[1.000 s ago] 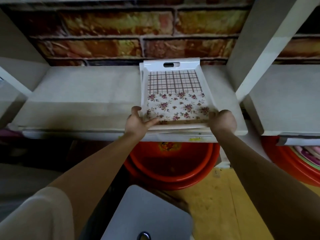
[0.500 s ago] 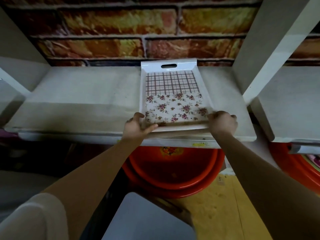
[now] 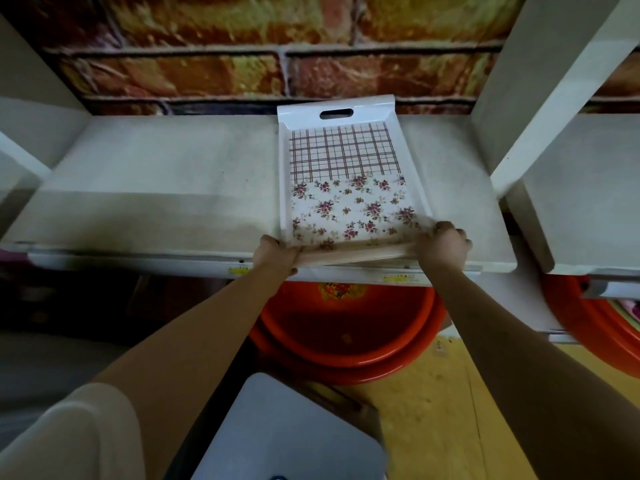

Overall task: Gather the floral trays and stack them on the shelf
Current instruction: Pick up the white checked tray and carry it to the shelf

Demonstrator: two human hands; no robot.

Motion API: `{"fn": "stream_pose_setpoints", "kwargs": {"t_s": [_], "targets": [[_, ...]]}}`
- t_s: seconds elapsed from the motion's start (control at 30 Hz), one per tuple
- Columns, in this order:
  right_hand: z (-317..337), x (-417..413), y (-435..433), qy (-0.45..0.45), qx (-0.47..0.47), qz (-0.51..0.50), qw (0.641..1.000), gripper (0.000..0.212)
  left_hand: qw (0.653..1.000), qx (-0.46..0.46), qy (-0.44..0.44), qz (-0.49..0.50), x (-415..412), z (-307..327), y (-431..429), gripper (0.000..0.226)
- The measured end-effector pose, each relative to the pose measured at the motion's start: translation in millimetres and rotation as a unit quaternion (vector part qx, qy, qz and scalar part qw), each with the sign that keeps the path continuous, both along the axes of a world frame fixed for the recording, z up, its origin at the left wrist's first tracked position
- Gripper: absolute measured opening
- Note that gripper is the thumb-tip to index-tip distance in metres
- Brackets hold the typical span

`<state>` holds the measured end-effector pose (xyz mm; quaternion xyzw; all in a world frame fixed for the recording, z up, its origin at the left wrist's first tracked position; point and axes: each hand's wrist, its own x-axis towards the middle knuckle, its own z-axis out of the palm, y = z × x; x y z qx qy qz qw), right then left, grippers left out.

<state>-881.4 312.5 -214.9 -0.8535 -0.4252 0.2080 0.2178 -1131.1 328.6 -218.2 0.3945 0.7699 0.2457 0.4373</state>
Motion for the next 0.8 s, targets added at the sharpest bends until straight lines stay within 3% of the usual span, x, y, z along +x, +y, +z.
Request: {"fn": "stream_pose_setpoints", "kwargs": {"t_s": [0.13, 0.3, 0.37, 0.47, 0.57, 0.8], "targets": [[4, 1, -5, 0.030, 0.004, 0.006, 1.000, 0.016, 0.996, -0.006, -0.070, 0.048, 2, 1, -5, 0.022], [2, -4, -28, 0.114, 0.009, -0.032, 0.993, 0.024, 0.988, -0.055, -0.111, 0.092, -5, 11, -22, 0.018], [2, -6, -44, 0.148, 0.006, -0.025, 0.989, 0.027, 0.989, -0.059, -0.094, 0.094, -12, 13, -37, 0.018], [5, -8, -62, 0.146, -0.003, -0.022, 0.989, 0.047, 0.992, -0.078, -0.043, 0.093, -22, 18, -59, 0.021], [16, -15, -82, 0.118, -0.050, -0.005, 0.992, 0.058, 0.992, -0.077, 0.093, -0.029, -34, 25, -78, 0.044], [49, -38, -145, 0.100, -0.065, 0.000, 0.993, 0.039, 0.980, -0.070, 0.157, -0.097, -62, 68, -133, 0.032]]}}
